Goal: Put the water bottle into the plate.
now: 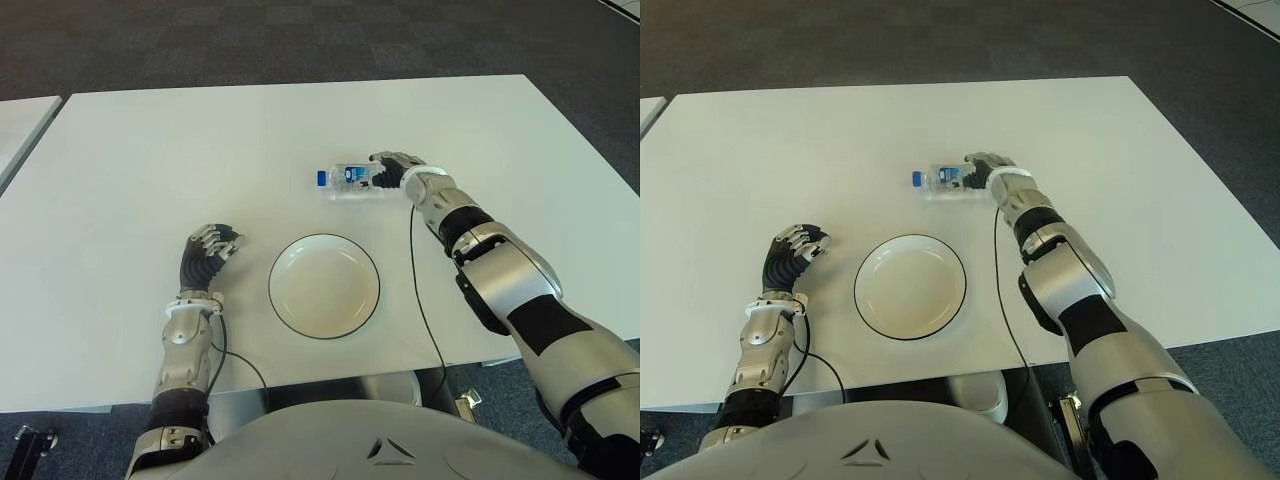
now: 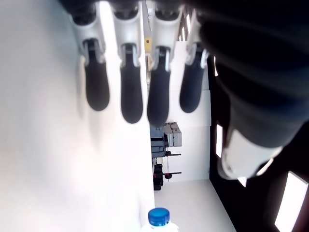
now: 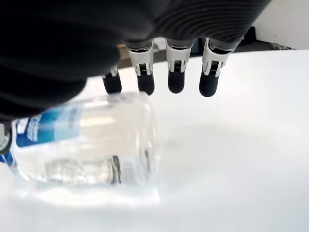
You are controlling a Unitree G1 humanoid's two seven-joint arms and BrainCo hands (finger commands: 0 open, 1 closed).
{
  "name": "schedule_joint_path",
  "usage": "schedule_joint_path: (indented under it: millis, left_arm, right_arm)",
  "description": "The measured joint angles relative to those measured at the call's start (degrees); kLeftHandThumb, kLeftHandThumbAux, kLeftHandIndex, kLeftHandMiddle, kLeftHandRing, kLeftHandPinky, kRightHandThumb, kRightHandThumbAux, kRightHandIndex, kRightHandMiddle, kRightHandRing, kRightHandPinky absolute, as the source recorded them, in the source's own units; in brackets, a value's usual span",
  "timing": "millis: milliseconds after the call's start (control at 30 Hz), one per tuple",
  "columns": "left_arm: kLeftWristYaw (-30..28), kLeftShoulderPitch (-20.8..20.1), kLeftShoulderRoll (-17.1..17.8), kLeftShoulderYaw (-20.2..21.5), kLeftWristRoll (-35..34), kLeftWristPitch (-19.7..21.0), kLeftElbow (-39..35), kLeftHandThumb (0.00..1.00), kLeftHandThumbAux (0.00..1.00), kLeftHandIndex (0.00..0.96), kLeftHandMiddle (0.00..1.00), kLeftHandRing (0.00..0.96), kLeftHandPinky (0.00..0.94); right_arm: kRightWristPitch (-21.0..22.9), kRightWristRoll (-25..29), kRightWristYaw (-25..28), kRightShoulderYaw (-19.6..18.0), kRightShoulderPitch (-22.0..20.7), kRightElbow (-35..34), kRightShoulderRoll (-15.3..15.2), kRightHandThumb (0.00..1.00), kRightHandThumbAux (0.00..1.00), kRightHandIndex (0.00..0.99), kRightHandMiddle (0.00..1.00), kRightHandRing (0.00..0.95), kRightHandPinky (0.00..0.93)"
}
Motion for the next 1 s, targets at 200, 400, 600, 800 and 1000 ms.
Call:
schedule_joint_path:
  millis: [200,400,600,800,1000]
  left_arm:
    - [0.00,0.02,-0.11,0.00,0.00,-0.05,0.00,0.700,0.716,0.426,0.468,0.460,0.466]
    - [0.00,0.03,-0.21,0.00,-0.01,-0.05,0.00,0.701,0.715,0.426,0.468,0.462,0.467]
    - [0.00,0.03,-0.24,0.02,-0.03,-0.05,0.00,0.702,0.714,0.428,0.473,0.465,0.469]
    - [0.00,0.03,-0.40,0.09,-0.08,-0.01,-0.04,0.702,0.714,0.427,0.472,0.464,0.471]
    - [0.00,0.05,-0.55,0.13,-0.12,0.01,-0.14,0.702,0.714,0.426,0.469,0.463,0.470]
  right_arm:
    - [2.06,-0.56,1.56,1.60,-0.65,0.75,0.20,0.662,0.325,0.000,0.000,0.000,0.000]
    - [3.35,-1.38,1.99,3.25,-0.80,1.42,0.30,0.673,0.348,0.000,0.000,0.000,0.000]
    - [4.62,-1.99,2.55,4.59,-0.80,2.25,0.49,0.680,0.367,0.000,0.000,0.000,0.000]
    - [5.61,-2.71,3.63,5.95,-0.69,3.07,0.64,0.680,0.373,0.000,0.000,0.000,0.000]
    - [5.96,-4.04,4.06,7.74,-0.02,3.59,0.74,0.663,0.381,0.000,0.000,0.000,0.000]
